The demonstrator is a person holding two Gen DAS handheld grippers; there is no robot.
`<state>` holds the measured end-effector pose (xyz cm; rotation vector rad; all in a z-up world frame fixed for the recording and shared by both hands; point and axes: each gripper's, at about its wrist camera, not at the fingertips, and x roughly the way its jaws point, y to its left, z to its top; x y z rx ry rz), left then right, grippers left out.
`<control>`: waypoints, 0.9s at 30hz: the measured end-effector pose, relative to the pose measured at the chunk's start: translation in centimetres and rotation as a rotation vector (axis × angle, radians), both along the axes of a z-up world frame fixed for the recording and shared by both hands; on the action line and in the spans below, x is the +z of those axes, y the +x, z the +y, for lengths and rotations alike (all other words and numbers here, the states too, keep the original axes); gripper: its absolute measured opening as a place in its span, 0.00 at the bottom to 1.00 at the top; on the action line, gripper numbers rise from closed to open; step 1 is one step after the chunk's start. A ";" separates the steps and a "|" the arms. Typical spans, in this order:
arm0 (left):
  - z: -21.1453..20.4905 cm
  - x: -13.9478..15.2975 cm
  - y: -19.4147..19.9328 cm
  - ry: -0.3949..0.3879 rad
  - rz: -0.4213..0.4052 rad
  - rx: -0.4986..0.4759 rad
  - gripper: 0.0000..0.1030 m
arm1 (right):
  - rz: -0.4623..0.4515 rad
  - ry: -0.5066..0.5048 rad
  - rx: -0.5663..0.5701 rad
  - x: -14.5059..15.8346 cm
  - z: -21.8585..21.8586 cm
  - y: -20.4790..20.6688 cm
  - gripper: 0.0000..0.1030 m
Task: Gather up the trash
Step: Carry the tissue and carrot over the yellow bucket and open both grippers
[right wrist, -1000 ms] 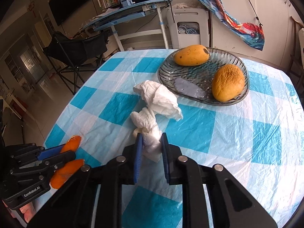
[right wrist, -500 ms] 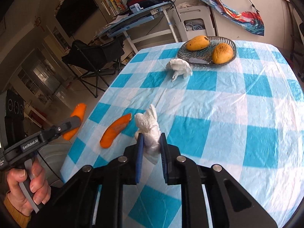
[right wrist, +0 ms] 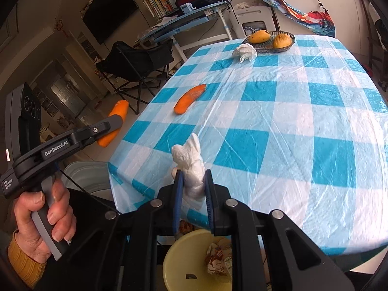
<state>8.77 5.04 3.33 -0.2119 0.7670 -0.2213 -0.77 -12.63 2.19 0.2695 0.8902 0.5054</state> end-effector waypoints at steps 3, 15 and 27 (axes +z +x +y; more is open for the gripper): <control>-0.3 0.0 -0.9 0.010 -0.008 -0.005 0.12 | -0.003 0.004 -0.005 -0.2 -0.2 -1.2 0.18; -1.0 0.0 -2.1 0.046 -0.026 -0.023 0.12 | 0.000 0.014 -0.022 -0.5 -0.6 -2.5 0.19; -2.6 -3.0 -4.2 -0.033 0.126 -0.102 0.12 | 0.153 -0.098 0.101 -3.4 1.8 -5.3 0.22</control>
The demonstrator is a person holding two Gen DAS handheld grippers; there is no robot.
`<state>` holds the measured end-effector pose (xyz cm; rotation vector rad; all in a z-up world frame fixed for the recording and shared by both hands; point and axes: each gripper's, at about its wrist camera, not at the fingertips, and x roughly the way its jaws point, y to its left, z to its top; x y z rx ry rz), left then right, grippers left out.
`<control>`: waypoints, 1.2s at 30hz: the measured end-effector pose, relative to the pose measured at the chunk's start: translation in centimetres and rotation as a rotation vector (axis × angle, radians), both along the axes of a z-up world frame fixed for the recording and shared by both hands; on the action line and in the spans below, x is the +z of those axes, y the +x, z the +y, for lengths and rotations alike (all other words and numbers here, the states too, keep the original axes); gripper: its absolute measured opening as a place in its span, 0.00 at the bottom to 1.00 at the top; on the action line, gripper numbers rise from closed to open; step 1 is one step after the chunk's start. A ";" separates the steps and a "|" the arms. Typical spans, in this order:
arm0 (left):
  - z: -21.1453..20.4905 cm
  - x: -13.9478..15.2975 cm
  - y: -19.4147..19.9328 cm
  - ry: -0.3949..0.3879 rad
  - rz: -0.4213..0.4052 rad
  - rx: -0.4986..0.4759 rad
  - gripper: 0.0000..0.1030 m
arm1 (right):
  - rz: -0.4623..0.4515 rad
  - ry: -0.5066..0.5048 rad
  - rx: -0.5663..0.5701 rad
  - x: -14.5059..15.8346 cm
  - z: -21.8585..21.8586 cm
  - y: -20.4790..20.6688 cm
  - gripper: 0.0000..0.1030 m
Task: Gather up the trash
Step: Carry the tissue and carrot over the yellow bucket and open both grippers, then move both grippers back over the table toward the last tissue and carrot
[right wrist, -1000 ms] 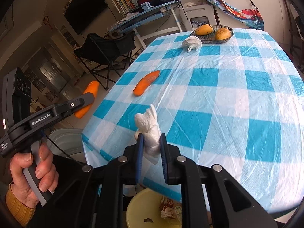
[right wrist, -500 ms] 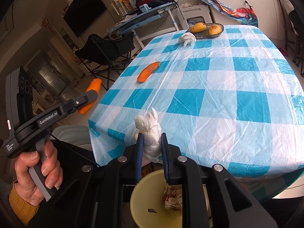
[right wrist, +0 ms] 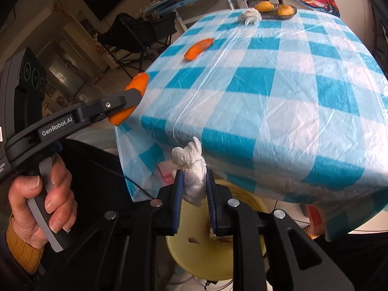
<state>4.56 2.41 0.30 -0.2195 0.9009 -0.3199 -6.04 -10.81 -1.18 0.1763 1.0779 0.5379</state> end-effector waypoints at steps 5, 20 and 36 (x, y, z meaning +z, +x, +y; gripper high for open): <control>-1.4 -1.4 -1.9 0.032 0.040 -0.041 0.12 | -0.034 -0.053 -0.048 0.6 -0.7 -0.7 0.46; -3.3 -1.6 -3.3 0.072 0.074 -0.146 0.50 | -0.216 0.072 -0.236 5.7 -6.0 1.7 0.63; 0.7 1.8 9.1 0.019 -0.009 0.087 0.58 | -0.338 -0.032 -0.224 8.3 -4.0 16.0 0.67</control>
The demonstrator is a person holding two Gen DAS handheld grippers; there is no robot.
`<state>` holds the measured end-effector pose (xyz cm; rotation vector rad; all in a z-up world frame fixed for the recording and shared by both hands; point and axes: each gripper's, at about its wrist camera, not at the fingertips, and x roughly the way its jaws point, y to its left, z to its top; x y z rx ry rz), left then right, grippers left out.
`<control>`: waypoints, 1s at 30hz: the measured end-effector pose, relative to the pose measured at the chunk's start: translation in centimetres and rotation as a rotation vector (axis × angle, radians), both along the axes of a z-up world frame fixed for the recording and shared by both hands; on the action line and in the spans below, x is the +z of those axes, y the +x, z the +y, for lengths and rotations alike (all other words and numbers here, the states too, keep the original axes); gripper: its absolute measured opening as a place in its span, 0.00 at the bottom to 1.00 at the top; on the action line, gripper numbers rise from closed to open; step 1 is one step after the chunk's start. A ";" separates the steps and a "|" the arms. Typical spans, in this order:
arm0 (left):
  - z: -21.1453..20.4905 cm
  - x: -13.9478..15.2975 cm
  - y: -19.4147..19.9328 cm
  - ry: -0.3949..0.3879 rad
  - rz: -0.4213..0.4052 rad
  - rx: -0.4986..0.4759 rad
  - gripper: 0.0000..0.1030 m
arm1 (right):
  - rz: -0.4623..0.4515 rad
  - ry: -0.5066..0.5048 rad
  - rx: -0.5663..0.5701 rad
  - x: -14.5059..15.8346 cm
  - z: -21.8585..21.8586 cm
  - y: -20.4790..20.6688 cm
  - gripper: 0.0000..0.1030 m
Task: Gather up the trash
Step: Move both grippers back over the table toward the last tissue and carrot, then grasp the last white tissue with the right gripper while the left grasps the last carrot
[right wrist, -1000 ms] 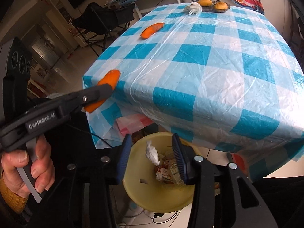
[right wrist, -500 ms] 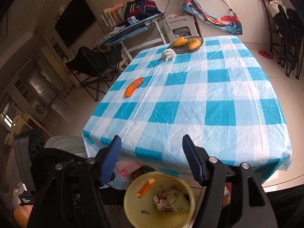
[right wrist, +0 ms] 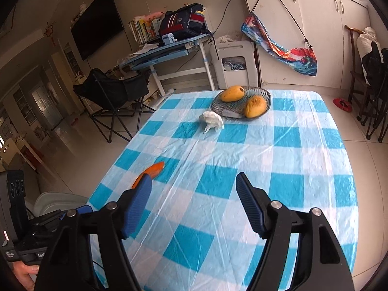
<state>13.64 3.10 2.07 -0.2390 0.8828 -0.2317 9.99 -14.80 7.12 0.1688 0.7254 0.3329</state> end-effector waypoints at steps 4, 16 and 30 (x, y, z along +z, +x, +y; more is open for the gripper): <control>-0.3 -0.4 3.5 0.018 0.010 0.014 0.58 | 0.022 0.004 -0.017 -0.8 0.8 4.7 0.67; -1.3 -3.3 9.6 0.058 0.056 0.041 0.58 | 0.149 0.014 -0.063 -4.9 2.1 14.3 0.67; -3.4 -3.9 10.2 0.131 0.034 -0.065 0.13 | 0.107 0.039 0.071 -3.2 2.6 9.8 0.08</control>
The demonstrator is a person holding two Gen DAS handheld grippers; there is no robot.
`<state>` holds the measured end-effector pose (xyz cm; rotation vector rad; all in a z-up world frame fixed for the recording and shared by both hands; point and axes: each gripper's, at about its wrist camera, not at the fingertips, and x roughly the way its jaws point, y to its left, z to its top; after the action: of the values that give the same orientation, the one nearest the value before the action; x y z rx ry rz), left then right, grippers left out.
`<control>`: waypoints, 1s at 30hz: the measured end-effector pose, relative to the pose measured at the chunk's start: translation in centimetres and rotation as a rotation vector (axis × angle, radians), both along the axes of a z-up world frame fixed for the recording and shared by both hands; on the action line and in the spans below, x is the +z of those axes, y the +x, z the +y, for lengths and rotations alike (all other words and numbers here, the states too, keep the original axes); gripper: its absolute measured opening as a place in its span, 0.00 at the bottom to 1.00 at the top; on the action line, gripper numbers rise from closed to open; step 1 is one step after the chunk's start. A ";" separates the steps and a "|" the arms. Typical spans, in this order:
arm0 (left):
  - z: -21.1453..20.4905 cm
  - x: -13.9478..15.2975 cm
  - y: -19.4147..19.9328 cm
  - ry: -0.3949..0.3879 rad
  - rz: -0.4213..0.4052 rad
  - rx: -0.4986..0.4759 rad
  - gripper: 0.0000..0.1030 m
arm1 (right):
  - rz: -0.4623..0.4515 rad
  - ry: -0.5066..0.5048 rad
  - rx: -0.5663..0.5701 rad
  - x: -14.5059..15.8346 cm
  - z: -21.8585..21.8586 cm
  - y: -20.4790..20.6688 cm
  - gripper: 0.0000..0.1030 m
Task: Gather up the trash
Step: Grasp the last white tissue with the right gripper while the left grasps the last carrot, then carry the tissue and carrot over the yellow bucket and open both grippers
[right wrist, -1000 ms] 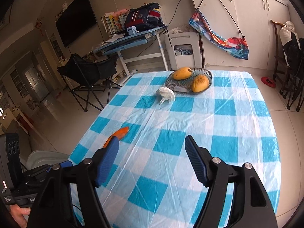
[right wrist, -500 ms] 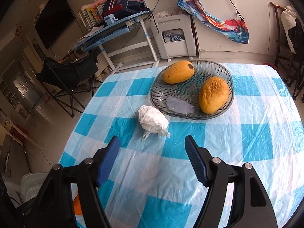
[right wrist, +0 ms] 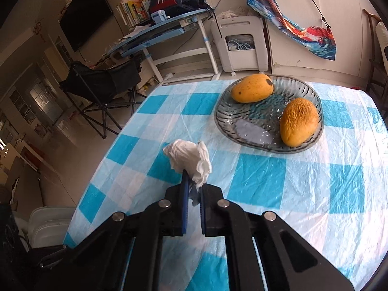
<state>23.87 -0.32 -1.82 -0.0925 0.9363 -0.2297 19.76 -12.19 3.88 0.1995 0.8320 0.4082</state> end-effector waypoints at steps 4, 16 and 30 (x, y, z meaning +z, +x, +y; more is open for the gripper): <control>1.5 1.4 -2.1 -0.064 -0.023 0.019 0.12 | -0.038 0.022 0.038 2.5 -1.1 -5.4 0.08; 2.8 3.9 -11.5 -0.074 -0.072 0.015 0.12 | 0.077 -0.067 0.205 0.6 -0.4 -21.4 0.08; 2.2 3.3 -21.5 -0.038 -0.045 -0.024 0.12 | 0.240 -0.120 0.277 -3.9 1.5 -29.0 0.35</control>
<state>2.40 1.89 1.46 -0.1106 0.8890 -0.2703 -9.29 -10.66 -0.01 0.0199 1.1230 0.5998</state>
